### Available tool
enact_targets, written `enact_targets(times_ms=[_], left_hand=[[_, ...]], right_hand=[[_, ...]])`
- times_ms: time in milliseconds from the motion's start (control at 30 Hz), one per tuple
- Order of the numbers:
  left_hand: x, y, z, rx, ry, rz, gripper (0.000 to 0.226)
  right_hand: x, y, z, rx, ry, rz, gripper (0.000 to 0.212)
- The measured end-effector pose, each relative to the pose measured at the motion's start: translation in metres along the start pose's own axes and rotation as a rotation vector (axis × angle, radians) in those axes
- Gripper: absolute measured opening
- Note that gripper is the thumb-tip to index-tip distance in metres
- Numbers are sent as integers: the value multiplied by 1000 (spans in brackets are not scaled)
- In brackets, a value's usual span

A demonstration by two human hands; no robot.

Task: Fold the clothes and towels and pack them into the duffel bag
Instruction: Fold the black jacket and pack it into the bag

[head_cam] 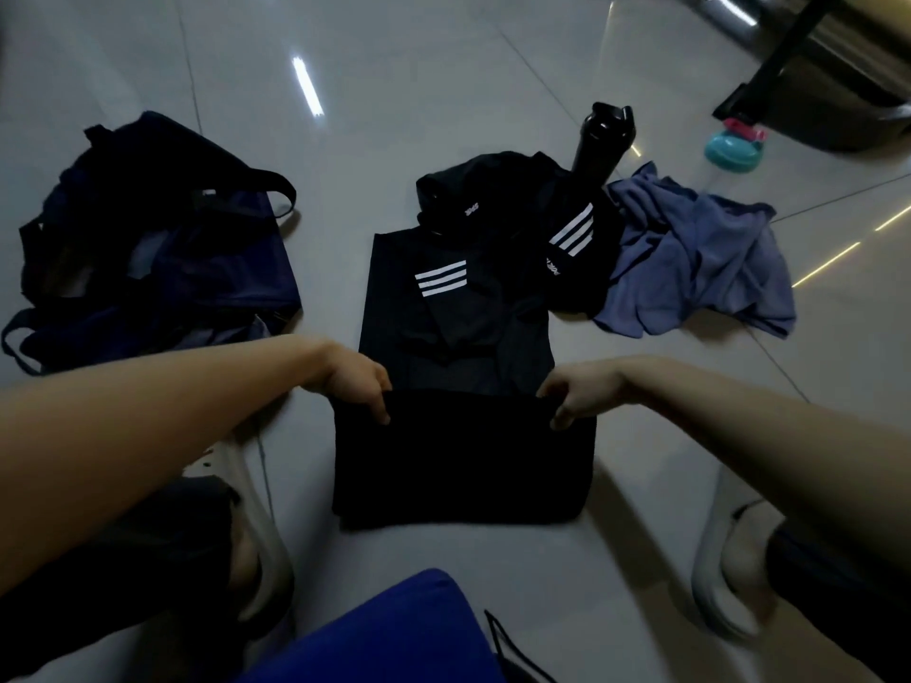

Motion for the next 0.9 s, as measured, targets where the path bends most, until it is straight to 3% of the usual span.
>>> enact_targets(times_ms=[100,233,367,500,633,800,900], left_hand=[[0,10,-24,-124,48,31,17],[3,20,-50,-303,-32,85,27],[16,35,-65,-426,-89,85,19],[31,55,-65,-499,-149,-8,13],[46,62,-66,-493,-246,-72,12],[62,58,-71,-447,-311,-81,8],[72,57,-73,-442,-310,-140,5]], right_hand=[[-4,15,-26,-94,40,-45,18],[-19,36,-45,-174,98,-54,9],[-32,55,-58,-232,272,-5,28],[-46,82,-58,-362,204,43,8],[-59,92,-58,-472,192,73,5],[-65,91,-59,-469,252,42,15],[-65,89,-59,-550,224,48,6]])
Point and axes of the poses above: each hand's wrist, its own y-axis towards the middle knuckle, its own z-axis out of the palm, x = y × z, the point moved 7 cm from there along y, towards the middle knuckle, and after that the axes turned 4 degrees about y, right-handed, at the moved point
